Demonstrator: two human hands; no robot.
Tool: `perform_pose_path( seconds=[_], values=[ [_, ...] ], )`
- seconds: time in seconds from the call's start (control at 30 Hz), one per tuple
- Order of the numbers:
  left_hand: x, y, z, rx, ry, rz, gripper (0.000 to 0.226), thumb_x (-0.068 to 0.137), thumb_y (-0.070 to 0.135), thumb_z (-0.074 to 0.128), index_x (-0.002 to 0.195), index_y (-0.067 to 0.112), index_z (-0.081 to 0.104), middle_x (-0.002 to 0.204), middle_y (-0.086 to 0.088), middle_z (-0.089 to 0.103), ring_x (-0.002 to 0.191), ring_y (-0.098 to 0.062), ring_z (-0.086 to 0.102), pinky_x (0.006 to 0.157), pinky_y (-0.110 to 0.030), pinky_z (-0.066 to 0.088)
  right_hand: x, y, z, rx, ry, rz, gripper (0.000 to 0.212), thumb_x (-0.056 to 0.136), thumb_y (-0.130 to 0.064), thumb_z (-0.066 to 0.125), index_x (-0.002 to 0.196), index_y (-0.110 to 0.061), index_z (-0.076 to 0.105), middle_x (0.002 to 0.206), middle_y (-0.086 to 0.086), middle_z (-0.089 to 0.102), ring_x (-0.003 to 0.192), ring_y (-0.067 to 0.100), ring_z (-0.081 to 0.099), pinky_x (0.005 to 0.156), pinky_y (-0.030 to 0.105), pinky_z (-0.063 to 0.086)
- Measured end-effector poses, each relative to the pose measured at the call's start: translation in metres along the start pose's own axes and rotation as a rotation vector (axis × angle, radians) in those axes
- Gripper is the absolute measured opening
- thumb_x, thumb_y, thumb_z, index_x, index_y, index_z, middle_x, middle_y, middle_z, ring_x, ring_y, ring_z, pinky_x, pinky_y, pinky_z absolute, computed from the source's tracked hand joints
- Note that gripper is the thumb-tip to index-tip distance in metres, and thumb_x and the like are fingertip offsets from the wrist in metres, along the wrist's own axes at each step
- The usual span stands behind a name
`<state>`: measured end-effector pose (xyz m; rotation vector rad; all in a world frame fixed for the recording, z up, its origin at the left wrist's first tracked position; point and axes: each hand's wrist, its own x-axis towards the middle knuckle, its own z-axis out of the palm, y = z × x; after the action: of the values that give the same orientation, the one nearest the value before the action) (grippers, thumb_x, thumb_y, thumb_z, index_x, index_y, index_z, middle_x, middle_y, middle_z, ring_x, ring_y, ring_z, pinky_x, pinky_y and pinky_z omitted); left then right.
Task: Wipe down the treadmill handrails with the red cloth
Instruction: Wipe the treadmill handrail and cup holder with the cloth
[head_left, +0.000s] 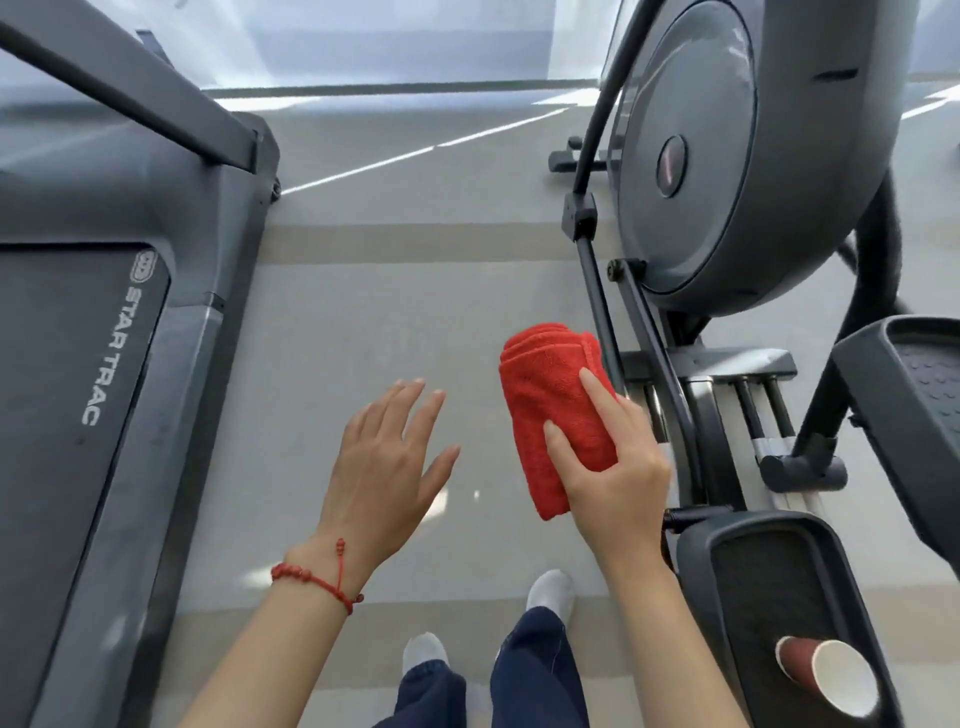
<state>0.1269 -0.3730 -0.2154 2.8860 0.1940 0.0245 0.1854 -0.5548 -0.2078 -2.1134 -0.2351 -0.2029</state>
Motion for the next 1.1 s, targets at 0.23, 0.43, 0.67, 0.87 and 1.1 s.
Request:
perform_pose_path(
  seconds=[0.23,0.43,0.67,0.87,1.1],
  values=[
    [-0.05,-0.036,-0.05,0.03,0.05,-0.16,0.066,0.099,0.049,0.01,0.124,0.006,0.053,0.125,-0.016,0.057,0.117,-0.031,0.048,0.087,-0.045,0.048,-0.017,-0.068,0.022,0.107,-0.128,-0.044,0.052,0.078,-0.019,0.071,0.124,-0.031,0.05,0.101,-0.006,0.053,0.09,-0.011,0.05,0.077,0.0,0.037],
    [-0.087,-0.049,-0.085,0.042,0.088,-0.333,0.065,0.098,0.049,0.013,0.126,0.006,0.052,0.127,-0.017,0.055,0.119,-0.034,0.051,0.095,-0.048,0.043,-0.021,-0.112,0.025,0.133,-0.279,-0.148,0.053,0.077,-0.019,0.072,0.126,-0.024,0.053,0.103,-0.003,0.056,0.088,-0.007,0.049,0.079,-0.001,0.035],
    [-0.13,-0.047,-0.126,0.027,0.152,-0.486,0.066,0.099,0.05,0.01,0.125,0.005,0.052,0.126,-0.017,0.056,0.119,-0.034,0.051,0.091,-0.048,0.046,-0.024,-0.154,0.016,0.17,-0.424,-0.216,0.053,0.077,-0.016,0.073,0.126,-0.024,0.054,0.106,-0.005,0.057,0.092,-0.011,0.05,0.078,-0.002,0.034],
    [-0.17,-0.051,-0.153,0.023,0.195,-0.585,0.065,0.099,0.049,0.008,0.125,0.007,0.05,0.126,-0.016,0.056,0.12,-0.032,0.048,0.089,-0.049,0.047,-0.031,-0.189,0.012,0.233,-0.484,-0.262,0.054,0.076,-0.013,0.074,0.124,-0.029,0.055,0.101,-0.016,0.055,0.092,-0.009,0.052,0.078,0.001,0.036],
    [-0.211,-0.063,-0.189,0.024,0.252,-0.662,0.067,0.099,0.05,0.008,0.125,0.005,0.052,0.127,-0.016,0.055,0.121,-0.033,0.047,0.09,-0.051,0.046,-0.052,-0.235,0.014,0.267,-0.578,-0.306,0.054,0.076,-0.015,0.073,0.125,-0.028,0.054,0.102,-0.01,0.057,0.095,-0.008,0.051,0.079,0.002,0.037]
  ],
)
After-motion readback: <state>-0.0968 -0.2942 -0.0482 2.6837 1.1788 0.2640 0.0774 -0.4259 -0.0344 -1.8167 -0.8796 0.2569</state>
